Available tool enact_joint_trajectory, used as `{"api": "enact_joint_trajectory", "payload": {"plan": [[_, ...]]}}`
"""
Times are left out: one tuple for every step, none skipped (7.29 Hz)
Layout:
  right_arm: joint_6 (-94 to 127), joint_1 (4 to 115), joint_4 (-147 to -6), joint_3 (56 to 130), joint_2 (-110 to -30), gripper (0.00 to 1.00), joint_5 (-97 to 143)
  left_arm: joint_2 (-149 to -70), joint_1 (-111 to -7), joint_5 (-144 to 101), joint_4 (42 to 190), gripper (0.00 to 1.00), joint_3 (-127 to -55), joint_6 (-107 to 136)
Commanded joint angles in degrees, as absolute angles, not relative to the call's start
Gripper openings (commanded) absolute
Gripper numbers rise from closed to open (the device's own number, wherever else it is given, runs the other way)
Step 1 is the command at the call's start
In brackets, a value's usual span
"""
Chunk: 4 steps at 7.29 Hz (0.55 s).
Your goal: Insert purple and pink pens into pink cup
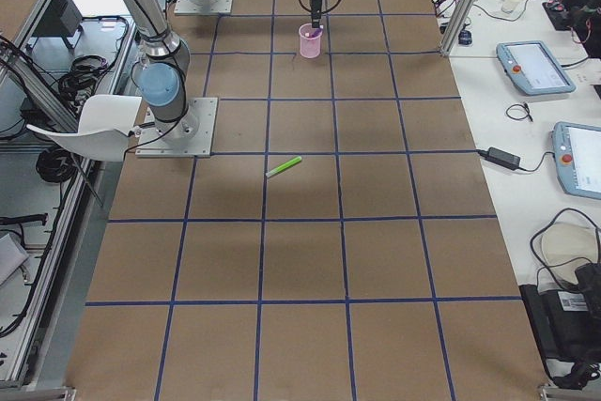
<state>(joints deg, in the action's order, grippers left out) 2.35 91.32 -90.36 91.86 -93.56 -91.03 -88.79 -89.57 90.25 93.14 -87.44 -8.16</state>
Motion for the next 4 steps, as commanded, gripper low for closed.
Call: {"api": "enact_joint_trajectory", "payload": {"plan": [[2.4,91.4,-90.4,91.8,-93.6,1.0,-90.9,-88.9,-86.1,86.9,93.0,1.0,-86.8,-8.1],[2.5,91.4,-90.2,91.8,-93.7,1.0,-91.0,-89.6,-86.2,87.7,92.8,1.0,-86.4,-8.1],[2.5,91.4,-90.0,91.8,-93.7,1.0,-91.0,-89.6,-86.2,88.0,90.6,1.0,-86.4,-8.4],[2.5,91.4,-90.1,91.8,-93.6,1.0,-91.0,-89.7,-86.4,87.7,89.0,1.0,-86.4,-8.4]]}}
